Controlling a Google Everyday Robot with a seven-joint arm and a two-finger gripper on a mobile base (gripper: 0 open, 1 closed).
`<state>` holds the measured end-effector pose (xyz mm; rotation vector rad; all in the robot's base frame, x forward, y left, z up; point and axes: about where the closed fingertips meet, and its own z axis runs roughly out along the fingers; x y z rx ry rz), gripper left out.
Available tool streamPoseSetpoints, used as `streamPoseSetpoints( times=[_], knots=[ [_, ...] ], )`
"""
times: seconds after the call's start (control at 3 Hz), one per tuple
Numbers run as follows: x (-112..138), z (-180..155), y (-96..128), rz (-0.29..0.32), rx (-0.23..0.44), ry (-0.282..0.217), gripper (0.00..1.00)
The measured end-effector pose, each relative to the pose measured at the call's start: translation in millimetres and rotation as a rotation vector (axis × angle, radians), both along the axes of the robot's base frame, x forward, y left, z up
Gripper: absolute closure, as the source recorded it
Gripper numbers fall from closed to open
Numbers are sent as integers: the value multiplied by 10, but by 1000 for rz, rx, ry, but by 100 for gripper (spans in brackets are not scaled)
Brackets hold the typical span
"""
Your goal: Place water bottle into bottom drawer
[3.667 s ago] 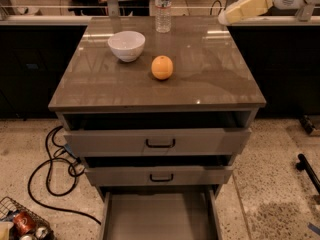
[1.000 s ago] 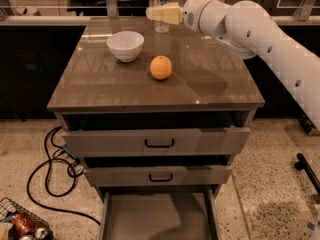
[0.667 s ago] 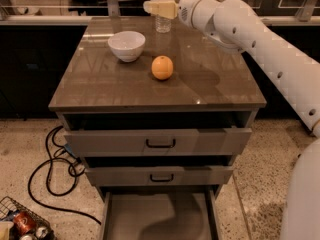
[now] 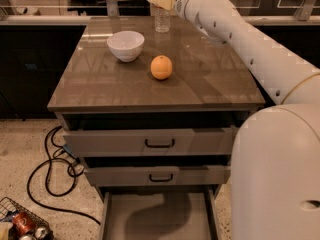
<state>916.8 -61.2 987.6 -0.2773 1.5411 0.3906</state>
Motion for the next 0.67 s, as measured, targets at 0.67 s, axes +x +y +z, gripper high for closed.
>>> streamPoseSetpoints(
  times=[0.67],
  knots=[
    [445,-106,-132,-62,32,44,0]
  ],
)
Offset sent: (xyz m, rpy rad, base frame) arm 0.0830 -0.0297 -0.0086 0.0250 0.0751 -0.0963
